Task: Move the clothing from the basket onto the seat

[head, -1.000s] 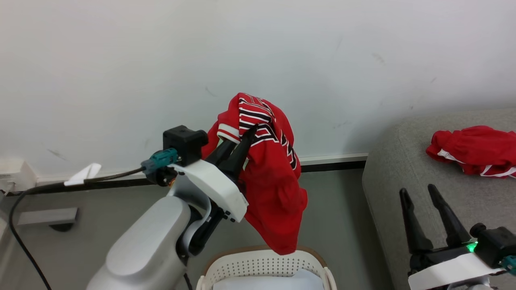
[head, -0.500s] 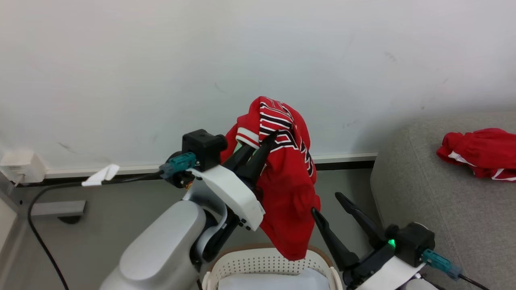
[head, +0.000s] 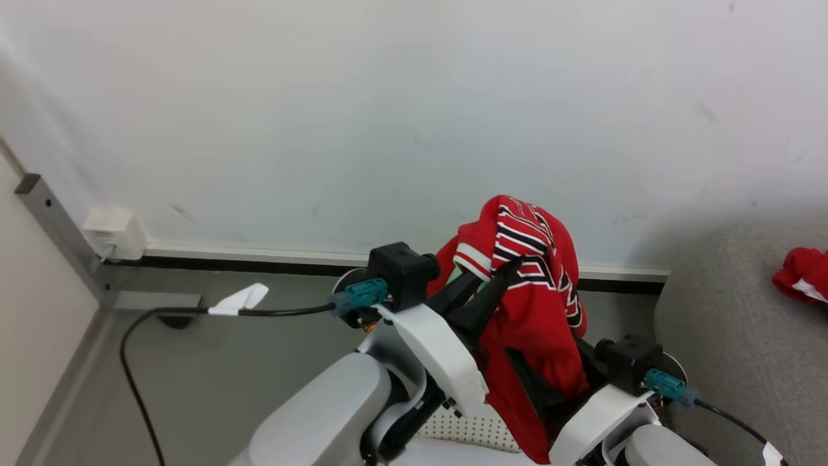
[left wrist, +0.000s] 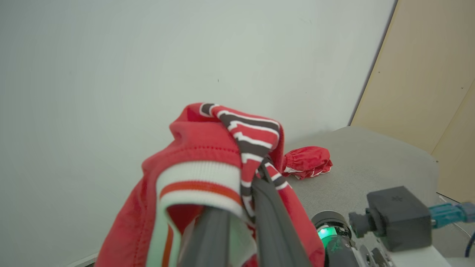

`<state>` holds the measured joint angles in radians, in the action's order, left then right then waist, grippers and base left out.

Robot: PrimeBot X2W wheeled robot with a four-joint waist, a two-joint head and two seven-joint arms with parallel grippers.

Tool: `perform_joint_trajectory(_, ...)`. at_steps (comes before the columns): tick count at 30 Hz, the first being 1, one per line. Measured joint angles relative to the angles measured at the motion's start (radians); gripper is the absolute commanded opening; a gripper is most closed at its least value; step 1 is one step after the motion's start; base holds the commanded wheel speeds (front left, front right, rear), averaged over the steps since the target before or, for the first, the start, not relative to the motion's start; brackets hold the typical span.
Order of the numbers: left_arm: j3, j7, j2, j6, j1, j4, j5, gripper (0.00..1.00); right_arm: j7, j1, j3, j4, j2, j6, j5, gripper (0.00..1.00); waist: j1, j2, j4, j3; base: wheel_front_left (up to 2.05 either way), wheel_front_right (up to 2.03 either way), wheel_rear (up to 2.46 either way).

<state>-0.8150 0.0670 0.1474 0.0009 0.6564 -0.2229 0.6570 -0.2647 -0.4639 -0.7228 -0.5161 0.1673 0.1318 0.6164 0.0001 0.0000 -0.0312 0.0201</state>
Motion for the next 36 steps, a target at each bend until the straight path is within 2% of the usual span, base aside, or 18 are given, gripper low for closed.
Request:
perform_joint_trajectory(5, -0.028, -0.018, -0.018, -0.010, -0.012, 0.020, 0.014, 0.00, 0.000, -0.028, -0.001, -0.067, -0.012, 0.000, 0.022, 1.00, 0.0000, 0.0000, -0.054, 0.004, 0.00, 0.00, 0.00)
perform_joint_trajectory(6, -0.031, -0.023, -0.020, -0.010, -0.013, 0.026, 0.016, 0.00, 0.000, -0.034, 0.000, -0.074, -0.013, 0.000, 0.028, 0.42, 0.0000, 0.0000, -0.062, 0.004, 0.00, 0.00, 0.00)
perform_joint_trajectory(7, -0.031, -0.023, -0.021, -0.010, -0.014, 0.031, 0.021, 0.00, 0.000, -0.038, 0.003, -0.081, -0.015, 0.000, 0.032, 0.04, 0.0000, 0.0000, -0.070, 0.005, 0.00, 0.00, 0.00)
perform_joint_trajectory(8, -0.031, -0.024, -0.021, -0.009, -0.014, 0.035, 0.022, 0.00, 0.000, -0.042, 0.007, -0.084, -0.015, 0.000, 0.038, 0.00, 0.0000, 0.0000, -0.076, 0.005, 0.00, 0.00, 0.00)
perform_joint_trajectory(17, -0.017, -0.022, 0.000, 0.009, -0.024, 0.032, 0.025, 0.00, 0.000, -0.045, 0.024, -0.068, -0.014, 0.000, 0.054, 0.00, 0.0000, 0.0000, -0.076, 0.003, 0.00, 0.00, 0.00)
perform_joint_trajectory(26, -0.037, -0.011, 0.009, 0.013, -0.050, 0.022, 0.024, 0.00, 0.000, 0.041, 0.197, 0.086, 0.015, 0.000, 0.026, 0.00, 0.0000, 0.0000, -0.036, -0.001, 0.00, 0.00, 0.00)
perform_joint_trajectory(27, -0.041, -0.011, 0.009, 0.015, -0.053, 0.024, 0.022, 0.04, 0.000, 0.051, 0.217, 0.101, 0.023, 0.000, 0.016, 0.00, 0.0000, 0.0000, -0.029, -0.001, 0.00, 0.00, 0.00)
perform_joint_trajectory(28, -0.045, -0.007, 0.010, 0.018, -0.056, 0.025, 0.021, 0.28, 0.000, 0.061, 0.236, 0.117, 0.027, 0.000, 0.006, 0.00, 0.0000, 0.0000, -0.021, -0.002, 0.00, 0.00, 0.00)
perform_joint_trajectory(29, -0.048, -0.003, 0.012, 0.020, -0.061, 0.027, 0.019, 0.41, 0.000, 0.067, 0.252, 0.132, 0.032, 0.000, -0.004, 0.00, 0.0000, 0.0000, -0.012, -0.003, 0.00, 0.00, 0.00)
perform_joint_trajectory(30, -0.051, -0.003, 0.013, 0.021, -0.066, 0.028, 0.017, 0.59, 0.000, 0.072, 0.266, 0.143, 0.042, 0.000, -0.025, 0.00, 0.0000, 0.0000, -0.003, -0.004, 0.00, 0.00, 0.00)
perform_joint_trajectory(31, -0.054, -0.002, 0.015, 0.022, -0.073, 0.030, 0.017, 1.00, 0.000, 0.078, 0.284, 0.156, 0.047, 0.000, -0.035, 0.00, 0.0000, 0.0000, 0.008, -0.005, 0.00, 0.00, 0.00)
perform_joint_trajectory(36, -0.065, 0.016, 0.023, 0.020, -0.092, 0.045, 0.011, 1.00, 0.000, 0.097, 0.348, 0.214, 0.054, 0.000, -0.061, 0.00, 0.0000, 0.0000, 0.070, -0.012, 0.00, 0.00, 0.00)
